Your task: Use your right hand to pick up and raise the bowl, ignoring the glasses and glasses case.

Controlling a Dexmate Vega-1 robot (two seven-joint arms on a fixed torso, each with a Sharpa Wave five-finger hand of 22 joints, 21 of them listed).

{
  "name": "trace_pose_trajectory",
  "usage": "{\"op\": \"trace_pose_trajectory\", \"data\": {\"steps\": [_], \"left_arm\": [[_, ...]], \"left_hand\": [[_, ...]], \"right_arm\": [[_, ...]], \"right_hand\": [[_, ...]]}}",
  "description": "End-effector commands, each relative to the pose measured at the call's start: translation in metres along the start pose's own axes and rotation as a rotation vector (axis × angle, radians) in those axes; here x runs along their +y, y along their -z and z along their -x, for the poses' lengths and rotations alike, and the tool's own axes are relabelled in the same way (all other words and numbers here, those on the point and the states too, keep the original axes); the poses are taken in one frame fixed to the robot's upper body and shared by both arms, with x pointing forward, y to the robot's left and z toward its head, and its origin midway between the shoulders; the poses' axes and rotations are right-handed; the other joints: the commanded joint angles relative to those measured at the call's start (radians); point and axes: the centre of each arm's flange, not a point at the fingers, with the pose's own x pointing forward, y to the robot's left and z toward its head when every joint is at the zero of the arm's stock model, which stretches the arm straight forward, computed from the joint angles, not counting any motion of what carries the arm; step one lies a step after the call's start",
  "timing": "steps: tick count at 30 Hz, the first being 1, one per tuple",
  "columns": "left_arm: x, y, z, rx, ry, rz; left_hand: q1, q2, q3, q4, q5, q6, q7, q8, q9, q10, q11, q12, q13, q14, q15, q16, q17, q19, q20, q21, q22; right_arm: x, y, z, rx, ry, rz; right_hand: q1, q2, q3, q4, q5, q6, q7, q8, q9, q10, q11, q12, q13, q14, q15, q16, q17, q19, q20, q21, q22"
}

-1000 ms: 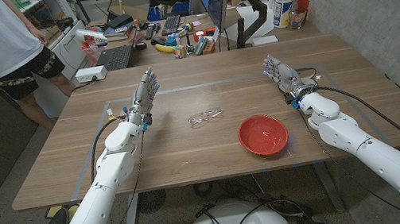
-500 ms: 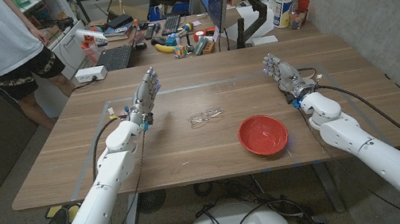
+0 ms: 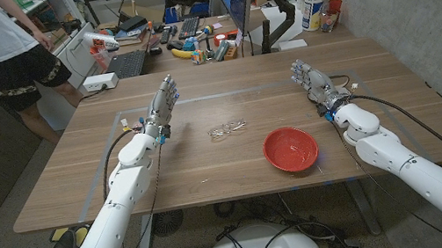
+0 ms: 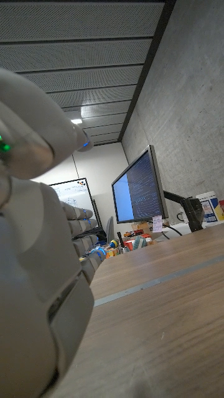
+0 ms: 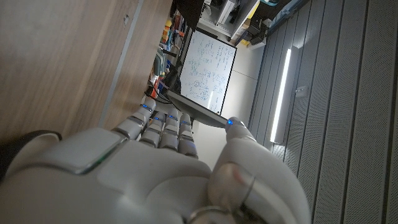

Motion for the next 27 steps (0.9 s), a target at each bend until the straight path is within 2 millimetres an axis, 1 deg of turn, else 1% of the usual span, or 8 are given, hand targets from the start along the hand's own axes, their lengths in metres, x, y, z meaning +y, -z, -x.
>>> {"op": "trace_pose_trajectory", "data": {"steps": [1,5,14,19,27], "left_arm": [[0.001,0.001,-0.001,0.007,0.006,-0.005],[0.002,0.001,0.0,0.007,0.006,-0.006],[0.003,-0.001,0.0,0.006,0.01,-0.01],[0.001,-0.002,0.0,0.01,0.013,-0.015],[-0.001,-0.005,0.002,0.008,0.015,-0.022]], "left_hand": [[0.006,0.002,-0.003,0.0,0.007,0.005,0.008,0.004,0.006,-0.001,-0.003,0.005,0.004,-0.006,-0.002,0.005,0.004,-0.012,-0.064,0.003,0.003],[0.006,0.003,-0.004,-0.001,0.007,0.007,0.008,0.005,0.006,0.0,-0.002,0.006,0.004,-0.006,-0.001,0.005,0.004,-0.013,-0.063,0.003,0.003],[0.007,0.004,-0.005,-0.001,0.008,0.009,0.007,0.005,0.006,0.0,-0.003,0.006,0.004,-0.005,-0.001,0.005,0.004,-0.013,-0.061,0.003,0.003],[0.007,0.004,-0.007,-0.001,0.009,0.01,0.008,0.005,0.006,0.002,-0.003,0.006,0.004,-0.004,-0.001,0.006,0.004,-0.013,-0.06,0.003,0.003],[0.007,0.005,-0.008,-0.002,0.009,0.011,0.007,0.005,0.006,0.003,-0.004,0.007,0.004,-0.003,-0.002,0.006,0.004,-0.014,-0.059,0.003,0.003]], "right_arm": [[0.0,-0.001,0.004,-0.023,-0.002,0.008],[0.001,-0.001,0.005,-0.033,-0.006,0.009],[0.002,-0.008,0.007,-0.054,-0.025,0.032],[-0.002,-0.015,0.013,-0.072,-0.035,0.054],[-0.006,-0.02,0.019,-0.081,-0.053,0.09]], "right_hand": [[0.009,0.0,0.002,-0.007,0.006,0.005,-0.004,0.006,0.003,0.009,-0.004,0.004,0.002,0.014,-0.003,0.007,0.004,0.009,-0.013,0.002,0.003],[0.011,-0.001,0.003,-0.009,0.006,0.008,-0.009,0.007,0.003,0.013,-0.007,0.005,0.003,0.019,-0.005,0.008,0.003,0.014,-0.013,0.003,0.003],[0.013,-0.001,0.003,-0.012,0.007,0.009,-0.011,0.007,0.003,0.016,-0.011,0.005,0.003,0.023,-0.008,0.007,0.003,0.018,-0.013,0.004,0.003],[0.013,-0.001,0.003,-0.014,0.007,0.01,-0.015,0.007,0.003,0.018,-0.01,0.006,0.003,0.027,-0.009,0.008,0.003,0.021,-0.014,0.004,0.003],[0.016,0.0,0.004,-0.017,0.008,0.014,-0.019,0.008,0.003,0.026,-0.014,0.008,0.003,0.034,-0.012,0.009,0.003,0.026,-0.013,0.005,0.003]]}}
